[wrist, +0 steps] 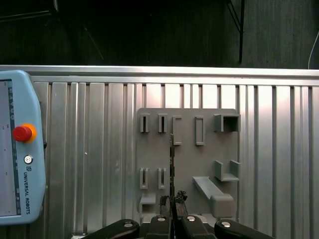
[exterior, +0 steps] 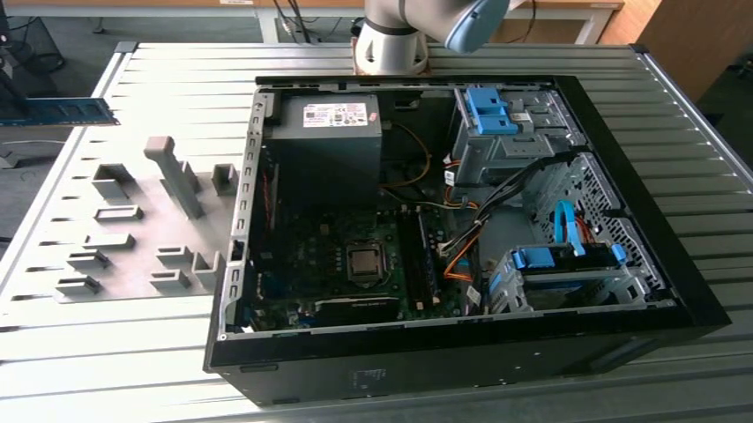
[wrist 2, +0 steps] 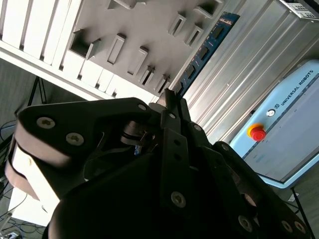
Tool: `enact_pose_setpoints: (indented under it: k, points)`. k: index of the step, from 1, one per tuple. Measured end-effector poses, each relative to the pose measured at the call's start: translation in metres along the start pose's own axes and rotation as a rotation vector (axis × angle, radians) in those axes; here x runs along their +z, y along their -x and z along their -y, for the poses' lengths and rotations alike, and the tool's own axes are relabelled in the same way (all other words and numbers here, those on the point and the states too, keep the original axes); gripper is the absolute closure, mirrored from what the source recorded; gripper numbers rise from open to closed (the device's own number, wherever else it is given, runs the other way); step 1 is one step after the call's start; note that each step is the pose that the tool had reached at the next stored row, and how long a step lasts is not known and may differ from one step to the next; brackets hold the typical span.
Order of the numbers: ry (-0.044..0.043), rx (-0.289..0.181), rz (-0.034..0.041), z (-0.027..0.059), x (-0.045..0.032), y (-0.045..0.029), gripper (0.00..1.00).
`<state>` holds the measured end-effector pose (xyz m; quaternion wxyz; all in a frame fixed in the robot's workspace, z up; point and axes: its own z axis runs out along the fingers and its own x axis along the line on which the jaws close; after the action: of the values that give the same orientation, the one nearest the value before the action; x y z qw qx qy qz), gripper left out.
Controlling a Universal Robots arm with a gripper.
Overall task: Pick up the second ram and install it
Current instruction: 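Pick up the second ram and move it above second insertion slot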
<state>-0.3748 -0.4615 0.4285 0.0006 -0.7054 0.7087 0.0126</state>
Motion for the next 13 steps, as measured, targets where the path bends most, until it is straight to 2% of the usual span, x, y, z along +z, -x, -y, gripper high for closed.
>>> enact_pose_setpoints:
  k: [13]
  points:
    - [0.0,0.0,0.0,0.0078,0.0004,0.0,0.86]
